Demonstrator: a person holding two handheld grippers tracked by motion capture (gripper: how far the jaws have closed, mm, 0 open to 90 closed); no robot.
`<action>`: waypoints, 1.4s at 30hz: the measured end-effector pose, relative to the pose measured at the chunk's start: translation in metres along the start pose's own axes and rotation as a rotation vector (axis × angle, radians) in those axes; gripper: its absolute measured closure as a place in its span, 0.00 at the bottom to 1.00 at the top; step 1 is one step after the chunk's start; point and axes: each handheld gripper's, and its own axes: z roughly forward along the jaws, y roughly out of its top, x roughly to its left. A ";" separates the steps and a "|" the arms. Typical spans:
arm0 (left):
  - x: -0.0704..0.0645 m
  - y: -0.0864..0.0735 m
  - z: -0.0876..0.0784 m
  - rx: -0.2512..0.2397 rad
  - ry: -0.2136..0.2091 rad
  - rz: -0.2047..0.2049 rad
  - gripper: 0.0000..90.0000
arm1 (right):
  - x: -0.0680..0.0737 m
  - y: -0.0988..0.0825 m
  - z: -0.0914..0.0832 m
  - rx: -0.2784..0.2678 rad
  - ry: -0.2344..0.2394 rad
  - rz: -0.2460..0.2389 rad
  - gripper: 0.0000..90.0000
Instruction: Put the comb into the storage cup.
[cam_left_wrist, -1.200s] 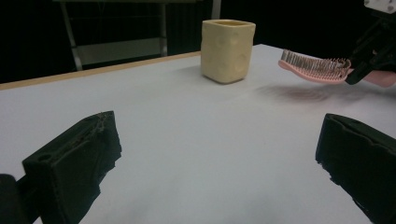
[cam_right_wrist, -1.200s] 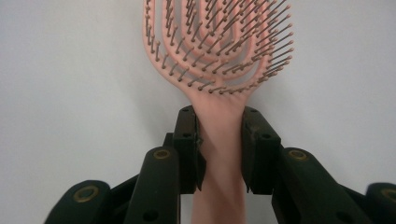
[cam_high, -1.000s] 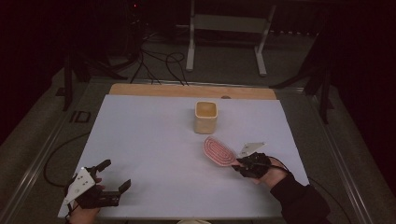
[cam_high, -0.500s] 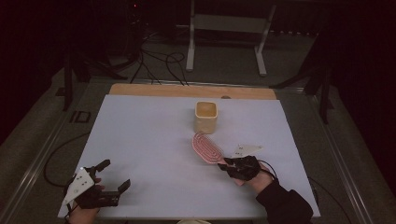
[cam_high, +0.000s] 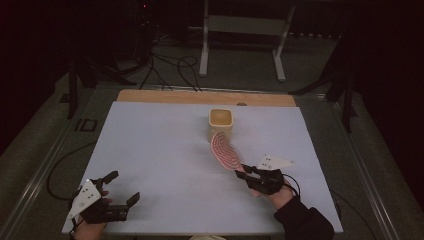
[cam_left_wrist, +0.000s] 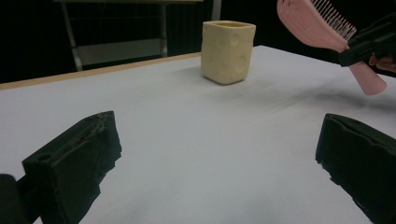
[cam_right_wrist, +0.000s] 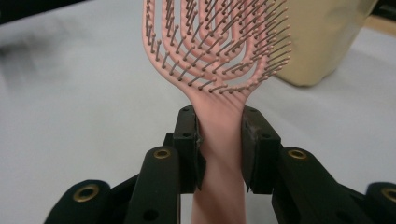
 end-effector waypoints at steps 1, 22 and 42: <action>0.000 0.000 0.000 0.000 -0.001 0.000 0.00 | 0.000 0.000 0.000 -0.010 0.004 -0.001 0.79; -0.005 0.003 0.004 0.005 -0.015 -0.008 0.00 | -0.006 -0.015 -0.011 -0.259 -0.033 0.084 0.79; -0.016 0.056 0.028 0.064 0.011 -0.029 0.00 | -0.004 -0.017 -0.014 -0.268 -0.098 0.081 0.79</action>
